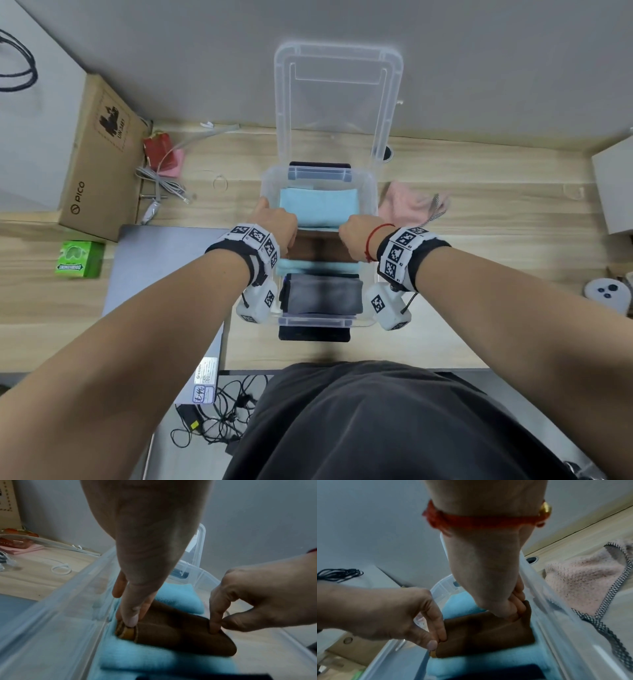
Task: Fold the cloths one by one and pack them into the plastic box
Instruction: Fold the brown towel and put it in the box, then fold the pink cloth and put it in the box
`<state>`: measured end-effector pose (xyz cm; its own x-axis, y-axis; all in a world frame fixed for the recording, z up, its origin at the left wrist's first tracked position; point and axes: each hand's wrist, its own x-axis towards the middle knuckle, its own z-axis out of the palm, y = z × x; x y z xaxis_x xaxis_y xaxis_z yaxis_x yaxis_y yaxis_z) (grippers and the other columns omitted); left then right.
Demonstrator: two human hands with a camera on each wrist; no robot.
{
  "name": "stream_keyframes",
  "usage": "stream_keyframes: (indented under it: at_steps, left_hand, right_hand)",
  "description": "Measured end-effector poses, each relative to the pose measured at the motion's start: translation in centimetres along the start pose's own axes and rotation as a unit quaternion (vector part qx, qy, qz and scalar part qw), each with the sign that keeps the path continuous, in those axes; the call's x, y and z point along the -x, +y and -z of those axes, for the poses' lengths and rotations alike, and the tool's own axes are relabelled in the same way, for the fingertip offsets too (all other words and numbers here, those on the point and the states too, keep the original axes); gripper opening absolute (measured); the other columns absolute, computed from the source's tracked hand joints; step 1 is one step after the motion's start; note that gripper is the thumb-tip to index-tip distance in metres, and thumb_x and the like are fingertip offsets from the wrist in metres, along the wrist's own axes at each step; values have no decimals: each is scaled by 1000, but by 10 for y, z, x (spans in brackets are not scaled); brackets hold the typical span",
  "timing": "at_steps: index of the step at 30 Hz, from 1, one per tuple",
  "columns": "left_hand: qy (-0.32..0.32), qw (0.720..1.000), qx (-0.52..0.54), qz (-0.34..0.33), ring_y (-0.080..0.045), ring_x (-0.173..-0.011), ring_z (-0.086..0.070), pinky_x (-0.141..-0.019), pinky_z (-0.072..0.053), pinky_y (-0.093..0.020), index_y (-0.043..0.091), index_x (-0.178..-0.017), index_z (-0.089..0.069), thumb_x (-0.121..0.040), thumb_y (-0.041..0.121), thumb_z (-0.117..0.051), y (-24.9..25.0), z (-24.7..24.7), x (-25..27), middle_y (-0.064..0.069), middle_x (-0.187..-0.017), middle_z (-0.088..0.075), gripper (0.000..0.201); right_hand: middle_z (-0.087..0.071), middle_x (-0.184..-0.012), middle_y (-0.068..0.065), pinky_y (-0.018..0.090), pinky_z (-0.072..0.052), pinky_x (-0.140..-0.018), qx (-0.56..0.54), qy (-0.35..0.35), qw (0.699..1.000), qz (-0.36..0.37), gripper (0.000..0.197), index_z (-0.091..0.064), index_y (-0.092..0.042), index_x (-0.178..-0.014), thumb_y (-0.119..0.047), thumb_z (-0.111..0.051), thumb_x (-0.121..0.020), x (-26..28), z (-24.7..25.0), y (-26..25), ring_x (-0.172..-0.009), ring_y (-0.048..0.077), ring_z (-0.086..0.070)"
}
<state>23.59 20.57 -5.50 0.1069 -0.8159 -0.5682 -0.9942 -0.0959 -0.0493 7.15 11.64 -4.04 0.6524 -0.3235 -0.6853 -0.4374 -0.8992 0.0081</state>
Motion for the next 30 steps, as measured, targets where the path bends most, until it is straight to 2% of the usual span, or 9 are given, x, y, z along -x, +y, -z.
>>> stream_keyframes:
  at_steps: [5, 9, 12, 15, 19, 22, 24, 26, 30]
  left_hand:
    - [66, 986, 145, 47, -21, -83, -64, -80, -49, -32, 26, -82, -71, -79, 22, -60, 3, 28, -13, 7, -86, -69, 12]
    - [111, 955, 267, 60, -19, -84, -64, -78, -54, -32, 34, -74, -62, -81, 28, -57, 23, 52, -30, 8, -88, -69, 10]
    - [116, 943, 310, 48, -19, -85, -64, -79, -54, -34, 33, -81, -62, -85, 30, -57, 53, 57, -42, 7, -92, -69, 6]
    - [111, 935, 337, 26, -19, -87, -63, -79, -53, -35, 26, -91, -62, -86, 30, -60, 85, 51, -54, 6, -90, -68, 7]
    - [137, 938, 319, 16, -20, -84, -57, -75, -50, -35, 25, -90, -51, -85, 30, -63, 114, 45, -64, 3, -95, -58, 14]
    - [174, 954, 244, 19, -20, -84, -50, -67, -40, -33, 23, -92, -48, -88, 21, -60, 132, 51, -71, -1, -104, -50, 13]
    - [185, 962, 201, 19, -22, -92, -49, -67, -36, -32, 23, -91, -53, -86, 10, -56, 143, 56, -76, -2, -104, -51, 14]
    - [178, 969, 170, 2, -25, -97, -51, -68, -36, -32, 22, -88, -57, -83, 5, -54, 153, 61, -81, -2, -100, -53, 18]
    - [111, 975, 191, -20, -25, -90, -57, -70, -46, -33, 28, -84, -56, -79, 10, -53, 172, 64, -89, 5, -91, -58, 18]
  right_hand:
    - [-71, -102, 3, 31, -50, -86, -154, 133, 979, 8, 30, -73, -21, -100, -16, -47, -86, 6, 17, 32, -98, 26, -63]
    - [-72, -104, 1, 33, -49, -92, -217, 262, 938, -74, 31, -72, -21, -101, -14, -46, -88, 14, 18, 88, -99, 24, -63]
    - [-70, -109, 4, 34, -50, -89, -222, 232, 936, -142, 29, -70, -21, -104, -14, -49, -85, 15, -13, 131, -100, 25, -62]
    - [-56, -130, 8, 38, -45, -99, -234, 138, 945, -181, 40, -60, -19, -124, -22, -55, -85, 12, -55, 156, -115, 29, -55]
    - [-30, -152, 14, 49, -30, -114, -209, 57, 962, -165, 66, -39, -22, -144, -42, -46, -81, 11, -89, 167, -140, 35, -28]
    - [-14, -158, 12, 51, -29, -115, -251, 61, 954, -153, 70, -31, -33, -146, -18, -58, -83, 8, -108, 178, -144, 38, -21]
    - [-27, -150, 11, 48, -40, -108, -290, 72, 945, -136, 77, -28, -34, -143, -14, -62, -77, 6, -116, 182, -135, 40, -35]
    - [-38, -141, 17, 45, -47, -98, -298, 56, 945, -120, 82, -22, -22, -145, -8, -63, -76, 3, -123, 185, -122, 40, -49]
    - [-48, -131, 21, 43, -50, -90, -250, 88, 954, -137, 70, -33, -9, -139, 5, -60, -76, 6, -132, 187, -111, 39, -56]
